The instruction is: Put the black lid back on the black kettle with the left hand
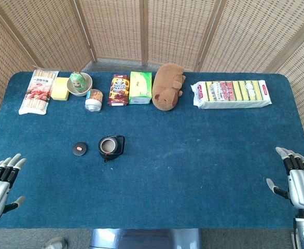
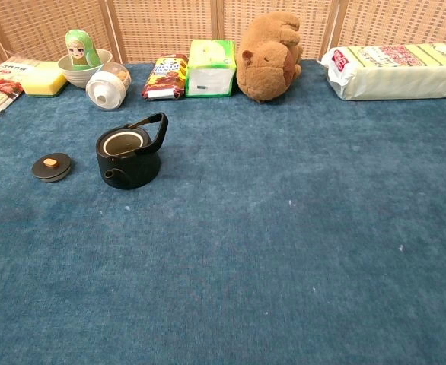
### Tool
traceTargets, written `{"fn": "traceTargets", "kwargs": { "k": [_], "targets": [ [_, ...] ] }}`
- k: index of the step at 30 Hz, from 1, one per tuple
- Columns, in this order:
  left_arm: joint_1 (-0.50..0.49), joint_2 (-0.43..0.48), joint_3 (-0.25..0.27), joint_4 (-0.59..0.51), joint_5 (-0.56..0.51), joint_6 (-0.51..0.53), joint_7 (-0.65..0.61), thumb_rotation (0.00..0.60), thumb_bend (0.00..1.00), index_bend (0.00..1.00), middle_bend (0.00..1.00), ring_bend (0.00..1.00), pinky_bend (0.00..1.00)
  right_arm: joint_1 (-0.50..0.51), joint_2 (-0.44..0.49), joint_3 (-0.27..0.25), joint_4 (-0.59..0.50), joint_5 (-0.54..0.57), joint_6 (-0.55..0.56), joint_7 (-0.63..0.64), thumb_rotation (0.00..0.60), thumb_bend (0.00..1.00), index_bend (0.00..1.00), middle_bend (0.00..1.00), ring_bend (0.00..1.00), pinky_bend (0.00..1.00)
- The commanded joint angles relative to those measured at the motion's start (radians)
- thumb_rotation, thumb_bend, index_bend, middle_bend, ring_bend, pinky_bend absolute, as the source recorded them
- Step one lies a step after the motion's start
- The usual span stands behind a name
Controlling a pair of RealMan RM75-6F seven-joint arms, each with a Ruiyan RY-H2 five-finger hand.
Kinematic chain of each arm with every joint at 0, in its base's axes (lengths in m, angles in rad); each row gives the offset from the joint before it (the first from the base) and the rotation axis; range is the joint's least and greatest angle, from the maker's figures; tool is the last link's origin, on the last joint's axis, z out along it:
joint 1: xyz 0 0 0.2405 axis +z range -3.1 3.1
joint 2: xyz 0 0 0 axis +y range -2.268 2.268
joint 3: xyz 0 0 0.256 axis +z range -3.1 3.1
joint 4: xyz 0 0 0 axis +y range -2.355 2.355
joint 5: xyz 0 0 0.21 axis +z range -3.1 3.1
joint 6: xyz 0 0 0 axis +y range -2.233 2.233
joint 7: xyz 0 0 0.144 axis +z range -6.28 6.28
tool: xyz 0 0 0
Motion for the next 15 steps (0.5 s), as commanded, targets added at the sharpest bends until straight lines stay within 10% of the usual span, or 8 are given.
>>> {"fn": "traceTargets", "kwargs": {
  "k": [1,15],
  "targets": [
    [0.0,0.0,0.001,0.0,0.001,-0.001,-0.001,0.6,0.18,0.0,0.0,0.0,0.08,0.0,0.0,-0.001,0.0,-0.001,0.0,0.001,0.6,0.27,0.12,0.15,0.15,0.11],
    [-0.01,-0.016,-0.028,0.031,-0.005,0.014,-0.036,0.6,0.18,0.01,0.0,0.0,0.08,-0.002,0.003,0.005,-0.002,0.008,0.003,0.001,0.6,0.22,0.12,0.13,0.12,0.02]
  ]
}}
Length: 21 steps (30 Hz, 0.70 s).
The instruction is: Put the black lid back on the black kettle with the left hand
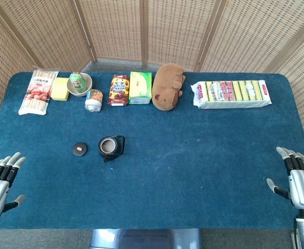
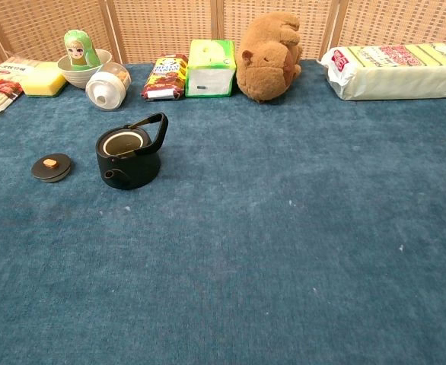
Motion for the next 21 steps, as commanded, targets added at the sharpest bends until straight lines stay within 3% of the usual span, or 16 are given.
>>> {"fn": "traceTargets", "kwargs": {
  "k": [1,5,21],
  "targets": [
    [-0.011,-0.011,-0.019,0.021,-0.013,0.001,-0.019,0.6,0.19,0.04,0.0,0.0,0.08,0.0,0.0,0.001,0.003,0.006,-0.002,-0.01,0.6,0.18,0.12,0.12,0.1,0.0],
    [-0.043,-0.046,-0.062,0.086,-0.044,-0.015,-0.051,0.6,0.19,0.15,0.0,0.0,0.08,0.004,0.004,-0.007,0.014,-0.007,-0.007,-0.038,0.6,0.1,0.11,0.09,0.07,0.0],
    [-0.26,-0.167,-0.182,0.249,-0.253,-0.323,-0.014,0.6,0.23,0.24,0.0,0.0,0.08,0.006,0.008,-0.007,0.006,0.006,-0.024,-0.014,0.6,0.1,0.1,0.09,0.07,0.0]
  ]
}}
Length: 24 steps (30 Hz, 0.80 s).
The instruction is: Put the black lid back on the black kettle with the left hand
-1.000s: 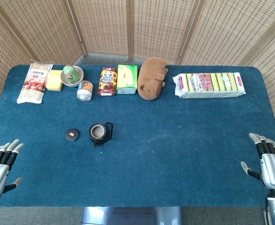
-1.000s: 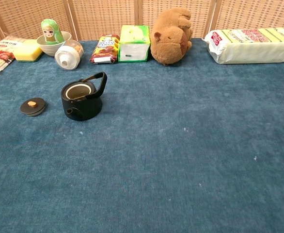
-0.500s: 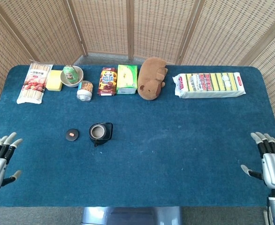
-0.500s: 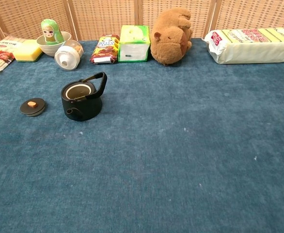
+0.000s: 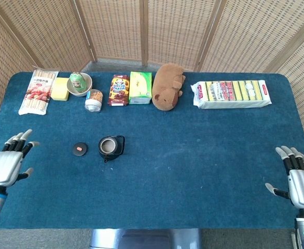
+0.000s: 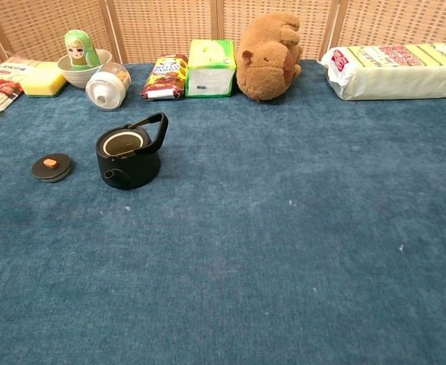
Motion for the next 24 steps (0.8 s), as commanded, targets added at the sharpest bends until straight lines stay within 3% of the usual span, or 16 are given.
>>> {"fn": "traceTargets", "kwargs": {
  "k": [1,13,24],
  "targets": [
    [-0.054,-0.045,-0.026,0.051,-0.052,-0.068,0.032,0.6,0.23,0.24,0.0,0.0,0.08,0.0,0.002,0.0,-0.001,0.002,-0.002,0.003,0.6,0.1,0.1,0.09,0.07,0.0],
    [-0.172,-0.183,-0.037,0.185,-0.142,-0.22,0.094,0.6,0.23,0.27,0.0,0.0,0.08,-0.002,0.01,0.011,-0.01,0.021,-0.001,0.025,0.6,0.11,0.1,0.09,0.07,0.0],
    [-0.24,-0.223,-0.043,0.159,-0.223,-0.271,0.243,0.6,0.22,0.27,0.0,0.0,0.08,-0.003,0.019,0.018,-0.008,0.029,-0.001,0.049,0.6,0.12,0.1,0.09,0.07,0.0]
  ]
}}
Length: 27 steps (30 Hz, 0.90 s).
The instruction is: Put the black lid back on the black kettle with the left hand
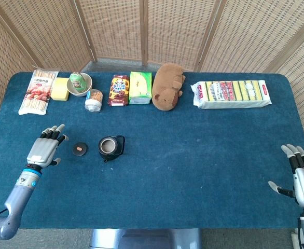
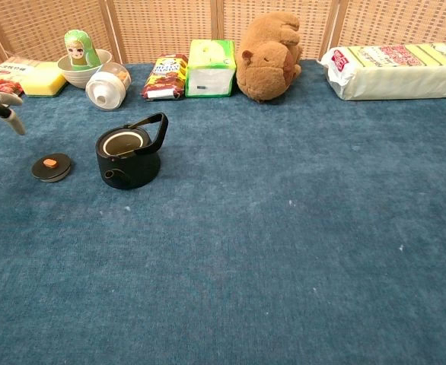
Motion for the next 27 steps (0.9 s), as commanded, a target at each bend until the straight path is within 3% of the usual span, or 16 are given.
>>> {"fn": "traceTargets", "kwargs": {
  "k": [1,27],
  "targets": [
    [-0.023,-0.016,-0.002,-0.011,-0.032,-0.016,0.043,0.6,0.21,0.27,0.0,0.0,0.08,0.0,0.001,0.0,0.0,0.0,0.0,0.002,0.6,0.12,0.1,0.09,0.07,0.0],
    [-0.135,-0.114,-0.003,0.022,-0.233,-0.047,0.235,0.6,0.19,0.27,0.0,0.0,0.08,-0.006,0.008,0.012,0.006,0.013,0.009,0.029,0.6,0.12,0.1,0.09,0.07,0.0]
  ]
}}
